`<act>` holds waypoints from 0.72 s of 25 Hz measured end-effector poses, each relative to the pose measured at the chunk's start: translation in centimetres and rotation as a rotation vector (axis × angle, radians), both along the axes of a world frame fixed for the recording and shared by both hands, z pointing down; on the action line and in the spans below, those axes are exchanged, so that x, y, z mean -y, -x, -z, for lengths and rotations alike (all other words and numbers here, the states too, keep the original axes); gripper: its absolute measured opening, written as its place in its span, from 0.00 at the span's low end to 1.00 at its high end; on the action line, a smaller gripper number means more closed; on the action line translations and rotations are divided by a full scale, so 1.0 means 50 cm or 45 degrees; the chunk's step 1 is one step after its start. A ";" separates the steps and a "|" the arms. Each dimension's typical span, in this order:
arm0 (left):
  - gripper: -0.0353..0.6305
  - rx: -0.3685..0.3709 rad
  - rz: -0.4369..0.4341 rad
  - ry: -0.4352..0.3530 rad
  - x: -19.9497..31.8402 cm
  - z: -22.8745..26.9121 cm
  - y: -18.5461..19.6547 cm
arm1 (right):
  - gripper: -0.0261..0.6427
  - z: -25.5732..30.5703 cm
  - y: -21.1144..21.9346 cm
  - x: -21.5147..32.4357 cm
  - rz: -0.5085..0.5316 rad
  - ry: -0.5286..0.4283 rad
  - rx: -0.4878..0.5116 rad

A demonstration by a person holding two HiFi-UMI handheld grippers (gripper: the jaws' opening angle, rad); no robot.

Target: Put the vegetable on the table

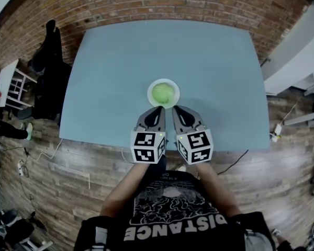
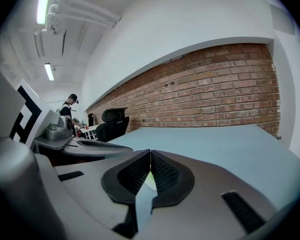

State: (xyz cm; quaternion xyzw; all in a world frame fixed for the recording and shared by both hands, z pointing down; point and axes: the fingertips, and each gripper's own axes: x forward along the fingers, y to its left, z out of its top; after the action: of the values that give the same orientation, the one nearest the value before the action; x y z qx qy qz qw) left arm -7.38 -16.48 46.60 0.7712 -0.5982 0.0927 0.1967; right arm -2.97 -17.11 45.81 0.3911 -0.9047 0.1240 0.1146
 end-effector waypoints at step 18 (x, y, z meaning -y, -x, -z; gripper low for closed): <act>0.06 -0.001 0.031 -0.046 -0.072 0.017 -0.056 | 0.05 0.012 -0.035 -0.071 0.092 -0.021 0.000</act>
State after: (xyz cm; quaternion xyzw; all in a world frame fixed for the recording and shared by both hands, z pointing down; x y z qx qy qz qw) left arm -4.60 -12.89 45.75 0.7674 -0.6090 0.0794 0.1840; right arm -1.24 -13.54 45.19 0.3590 -0.9193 0.1121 0.1157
